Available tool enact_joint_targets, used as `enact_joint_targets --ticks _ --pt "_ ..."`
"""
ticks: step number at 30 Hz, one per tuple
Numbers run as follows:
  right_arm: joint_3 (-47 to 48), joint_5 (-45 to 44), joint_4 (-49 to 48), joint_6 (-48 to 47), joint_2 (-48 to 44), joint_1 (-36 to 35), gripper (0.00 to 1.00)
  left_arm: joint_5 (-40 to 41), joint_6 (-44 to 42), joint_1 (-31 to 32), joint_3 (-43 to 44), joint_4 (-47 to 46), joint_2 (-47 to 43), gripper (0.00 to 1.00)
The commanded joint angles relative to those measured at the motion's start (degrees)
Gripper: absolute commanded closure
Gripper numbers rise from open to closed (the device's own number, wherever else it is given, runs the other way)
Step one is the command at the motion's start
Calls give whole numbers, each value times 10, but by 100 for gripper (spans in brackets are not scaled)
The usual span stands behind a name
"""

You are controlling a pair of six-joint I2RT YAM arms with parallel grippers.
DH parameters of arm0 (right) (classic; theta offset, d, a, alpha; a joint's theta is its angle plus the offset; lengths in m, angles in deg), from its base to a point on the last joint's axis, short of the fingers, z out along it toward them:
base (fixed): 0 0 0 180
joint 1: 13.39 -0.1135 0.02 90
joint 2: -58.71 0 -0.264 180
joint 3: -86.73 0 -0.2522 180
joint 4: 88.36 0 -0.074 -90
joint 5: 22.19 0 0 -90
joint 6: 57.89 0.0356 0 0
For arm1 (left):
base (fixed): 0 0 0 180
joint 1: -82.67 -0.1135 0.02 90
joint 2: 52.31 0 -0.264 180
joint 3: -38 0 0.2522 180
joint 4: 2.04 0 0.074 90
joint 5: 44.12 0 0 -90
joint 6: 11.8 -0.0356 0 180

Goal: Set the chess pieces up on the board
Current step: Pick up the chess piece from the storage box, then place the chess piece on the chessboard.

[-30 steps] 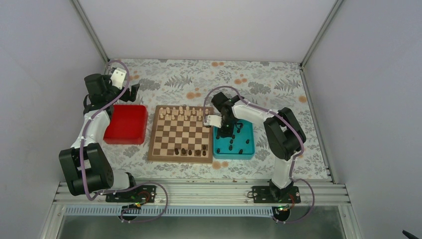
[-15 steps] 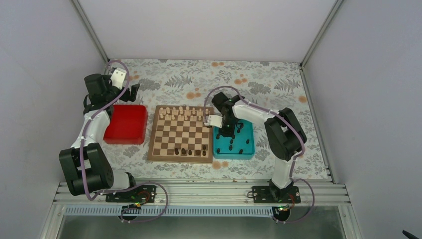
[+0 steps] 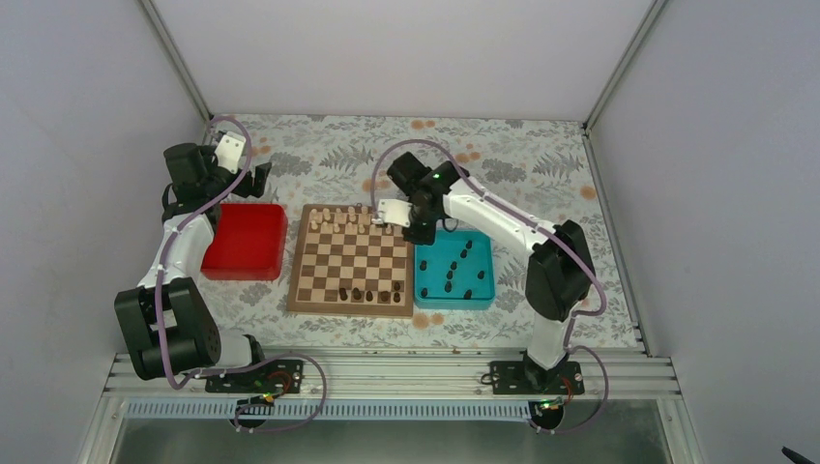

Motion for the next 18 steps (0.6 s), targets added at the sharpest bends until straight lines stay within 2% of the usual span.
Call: enact_joint_targets --ticks 1,7,18 --pt "58 10 33 -5 31 -53 94 -6 5 -3 -4 -17 -10 0" --pt "98 25 47 -6 77 -108 93 -3 4 -4 -5 -17 -12 0" --pt "53 46 22 -4 97 -147 93 -3 4 -6 -9 -21 -11 0"
